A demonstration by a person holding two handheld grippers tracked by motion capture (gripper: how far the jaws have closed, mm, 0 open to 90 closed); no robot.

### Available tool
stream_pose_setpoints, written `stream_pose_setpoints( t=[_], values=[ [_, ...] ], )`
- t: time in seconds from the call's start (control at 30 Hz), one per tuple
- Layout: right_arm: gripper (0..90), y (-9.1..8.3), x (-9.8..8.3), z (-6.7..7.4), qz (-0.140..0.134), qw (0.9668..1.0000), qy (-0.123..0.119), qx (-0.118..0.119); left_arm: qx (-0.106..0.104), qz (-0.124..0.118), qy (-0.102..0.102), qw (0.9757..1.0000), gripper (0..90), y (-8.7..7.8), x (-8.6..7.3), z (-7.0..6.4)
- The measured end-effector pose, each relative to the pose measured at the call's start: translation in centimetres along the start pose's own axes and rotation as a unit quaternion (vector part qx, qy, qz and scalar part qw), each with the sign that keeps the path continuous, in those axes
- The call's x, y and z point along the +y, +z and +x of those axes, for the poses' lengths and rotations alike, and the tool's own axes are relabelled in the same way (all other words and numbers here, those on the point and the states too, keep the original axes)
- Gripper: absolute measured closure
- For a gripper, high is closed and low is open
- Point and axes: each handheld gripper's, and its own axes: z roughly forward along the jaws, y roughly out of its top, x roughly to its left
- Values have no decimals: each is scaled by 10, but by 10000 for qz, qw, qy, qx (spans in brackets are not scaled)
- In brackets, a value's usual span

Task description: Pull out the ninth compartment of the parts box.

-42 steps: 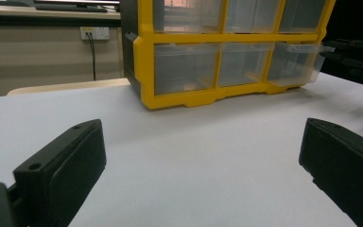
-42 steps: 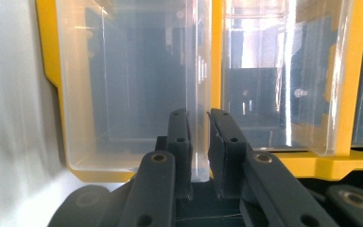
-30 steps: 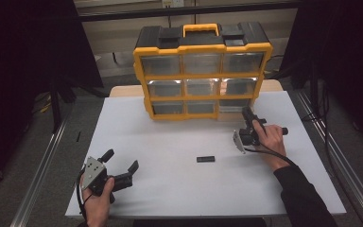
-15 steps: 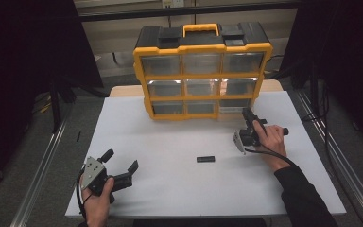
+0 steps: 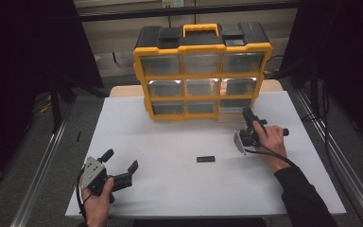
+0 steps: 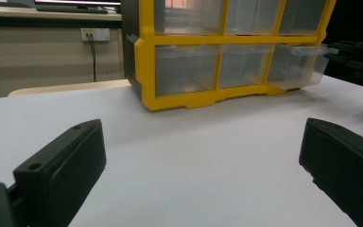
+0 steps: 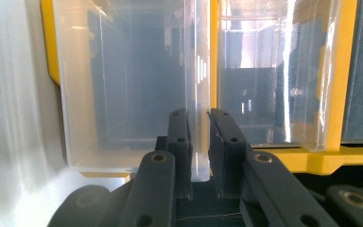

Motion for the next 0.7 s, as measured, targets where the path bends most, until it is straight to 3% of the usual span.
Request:
stream_pose_setpoints(
  t=[0.57, 0.63, 0.7],
  values=[
    [806, -3, 0, 1, 32, 9999, 134, 52, 7, 1, 4, 10000, 15, 0, 0, 0],
    [805, -3, 0, -1, -16, 10000, 31, 36, 8, -6, -2, 10000, 15, 0, 0, 0],
    [804, -4, 0, 0, 7, 9999, 132, 64, 16, -22, -21, 10000, 15, 1, 0, 0]
  ],
)
